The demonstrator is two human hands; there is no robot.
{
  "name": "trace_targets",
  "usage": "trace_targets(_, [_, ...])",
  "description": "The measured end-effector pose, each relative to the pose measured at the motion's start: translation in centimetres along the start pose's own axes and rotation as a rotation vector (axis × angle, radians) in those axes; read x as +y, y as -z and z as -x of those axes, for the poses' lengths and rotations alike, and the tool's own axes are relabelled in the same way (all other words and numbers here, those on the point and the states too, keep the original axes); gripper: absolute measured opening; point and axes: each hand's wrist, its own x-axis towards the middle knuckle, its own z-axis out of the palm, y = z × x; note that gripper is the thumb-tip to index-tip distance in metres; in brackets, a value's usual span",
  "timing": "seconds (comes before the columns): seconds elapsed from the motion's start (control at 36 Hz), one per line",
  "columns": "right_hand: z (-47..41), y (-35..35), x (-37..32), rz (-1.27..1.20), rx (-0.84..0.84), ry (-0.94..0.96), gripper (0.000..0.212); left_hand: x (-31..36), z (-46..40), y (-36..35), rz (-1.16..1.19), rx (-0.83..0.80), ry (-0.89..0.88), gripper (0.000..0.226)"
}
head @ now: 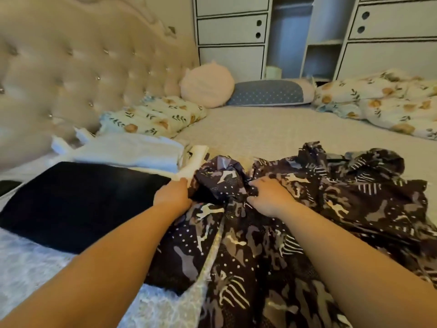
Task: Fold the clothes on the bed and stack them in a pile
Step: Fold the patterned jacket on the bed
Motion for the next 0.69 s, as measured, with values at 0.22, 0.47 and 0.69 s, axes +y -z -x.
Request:
trace_targets(0.22, [-0.2, 2.8, -5.8, -0.932, -0.067, -0.039, 0.062, 3.1, 0.0, 7.2, 0.836, 0.033, 0.017, 0.031])
trace_targets(0.47, [1.6, 11.7, -2.0, -1.275, 0.23, -0.324, 0.016, 14.5, 5.3, 12.2, 1.282, -0.409, -0.369, 0.03])
trace_targets(0.69, [7.3, 18.1, 11.3, -0.313, 0.144, -0.528, 0.033, 22.4, 2.8, 10.1, 0.418, -0.052, -0.464, 0.035])
